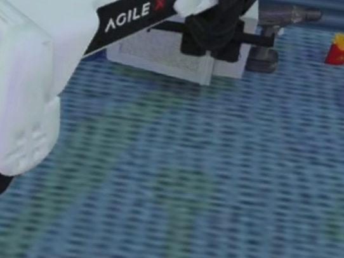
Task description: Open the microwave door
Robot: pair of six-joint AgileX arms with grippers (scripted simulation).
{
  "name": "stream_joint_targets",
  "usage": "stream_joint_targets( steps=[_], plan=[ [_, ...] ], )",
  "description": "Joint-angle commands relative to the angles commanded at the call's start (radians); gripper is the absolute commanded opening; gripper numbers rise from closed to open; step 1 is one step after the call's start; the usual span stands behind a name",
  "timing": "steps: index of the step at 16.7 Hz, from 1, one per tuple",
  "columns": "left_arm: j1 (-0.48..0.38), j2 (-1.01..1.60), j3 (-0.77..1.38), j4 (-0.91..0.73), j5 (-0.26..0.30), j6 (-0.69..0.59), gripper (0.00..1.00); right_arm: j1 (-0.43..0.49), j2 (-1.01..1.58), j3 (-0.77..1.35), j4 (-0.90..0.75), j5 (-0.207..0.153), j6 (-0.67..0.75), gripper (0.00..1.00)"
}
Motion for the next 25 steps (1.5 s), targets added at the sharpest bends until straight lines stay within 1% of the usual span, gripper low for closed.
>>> stream_joint_targets(
  steps=[5,11,25],
  plan=[
    [-0.007,-0.005,-0.018,0.012,0.004,0.008,0.00,0.000,0.000,0.000,0.000,0.000,0.000,1.00],
    [0.005,-0.099,-0.173,0.095,0.036,0.078,0.00,0.000,0.000,0.000,0.000,0.000,0.000,1.00],
    [0.005,-0.100,-0.175,0.096,0.037,0.079,0.00,0.000,0.000,0.000,0.000,0.000,0.000,1.00]
  ],
)
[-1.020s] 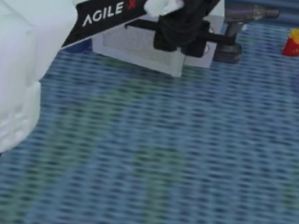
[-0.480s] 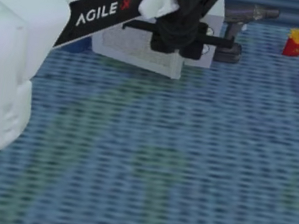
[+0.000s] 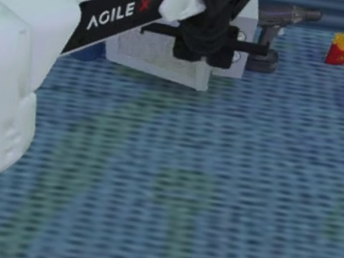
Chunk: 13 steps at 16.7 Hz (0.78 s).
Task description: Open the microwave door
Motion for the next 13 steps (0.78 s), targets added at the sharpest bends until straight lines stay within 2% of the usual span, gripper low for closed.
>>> stream_joint_targets(
  steps=[13],
  plan=[
    [-0.006,-0.006,-0.019,0.009,0.007,0.008,0.00,0.000,0.000,0.000,0.000,0.000,0.000,1.00]
  ],
)
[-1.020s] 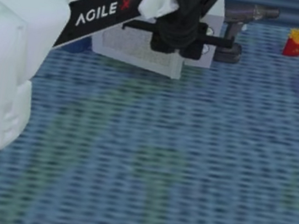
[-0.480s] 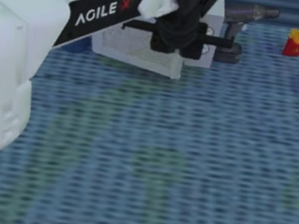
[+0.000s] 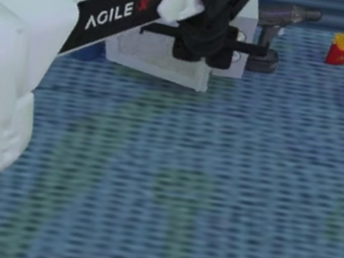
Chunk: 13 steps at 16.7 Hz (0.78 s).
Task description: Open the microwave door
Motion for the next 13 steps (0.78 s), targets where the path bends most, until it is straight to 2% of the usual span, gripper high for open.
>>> stream_joint_targets(
  steps=[6,13],
  plan=[
    [0.015,-0.088,-0.139,0.074,0.038,0.083,0.00,0.000,0.000,0.000,0.000,0.000,0.000,1.00],
    [0.016,-0.091,-0.143,0.077,0.040,0.085,0.00,0.000,0.000,0.000,0.000,0.000,0.000,1.00]
  ],
)
